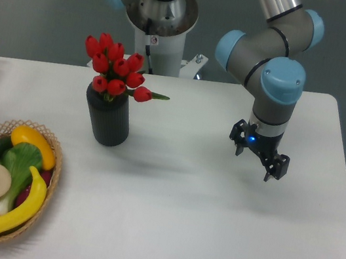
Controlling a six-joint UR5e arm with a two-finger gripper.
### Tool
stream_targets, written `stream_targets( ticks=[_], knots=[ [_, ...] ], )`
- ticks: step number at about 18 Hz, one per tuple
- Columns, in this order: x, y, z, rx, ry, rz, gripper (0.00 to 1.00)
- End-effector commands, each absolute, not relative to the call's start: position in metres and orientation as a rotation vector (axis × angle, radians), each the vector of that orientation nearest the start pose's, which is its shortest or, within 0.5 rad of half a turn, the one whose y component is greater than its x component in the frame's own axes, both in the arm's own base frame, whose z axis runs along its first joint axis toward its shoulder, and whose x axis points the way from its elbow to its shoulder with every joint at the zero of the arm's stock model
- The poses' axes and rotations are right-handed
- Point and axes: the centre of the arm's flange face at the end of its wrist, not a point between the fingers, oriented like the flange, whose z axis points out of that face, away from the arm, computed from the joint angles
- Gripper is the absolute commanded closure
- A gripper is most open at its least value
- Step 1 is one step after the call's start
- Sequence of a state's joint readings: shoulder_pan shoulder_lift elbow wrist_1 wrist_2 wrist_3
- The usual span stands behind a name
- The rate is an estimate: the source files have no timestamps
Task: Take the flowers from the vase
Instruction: 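Move the open gripper toward the red tulips in the black vase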
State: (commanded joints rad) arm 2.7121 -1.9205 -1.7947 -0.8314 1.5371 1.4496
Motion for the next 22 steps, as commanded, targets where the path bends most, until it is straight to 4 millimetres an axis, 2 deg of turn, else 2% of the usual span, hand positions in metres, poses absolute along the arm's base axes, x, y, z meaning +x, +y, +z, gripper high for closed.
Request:
stream_targets(
  ticks=[4,9,12,14,15,17,19,22],
  knots=[
    [-0.477,0.369,0.266,-3.003,0.469,0.219,0.0],
    [-0.459,0.374,0.253,-2.807,0.408,0.135,0.0],
    [-0.447,0.372,0.261,-2.717,0.32,0.08,0.0],
    [-0.433,0.381,0.266,-2.669,0.315,0.051,0.0],
    [-0.432,0.382,0.27,-2.67,0.284,0.05,0.0],
    [-0.423,0.399,0.276,-2.634,0.226,0.011,0.0],
    [-0.418,0.409,0.282,-2.538,0.228,-0.036,0.0],
    [-0.417,0.415,0.295,-2.297,0.215,-0.15,0.0]
  ],
)
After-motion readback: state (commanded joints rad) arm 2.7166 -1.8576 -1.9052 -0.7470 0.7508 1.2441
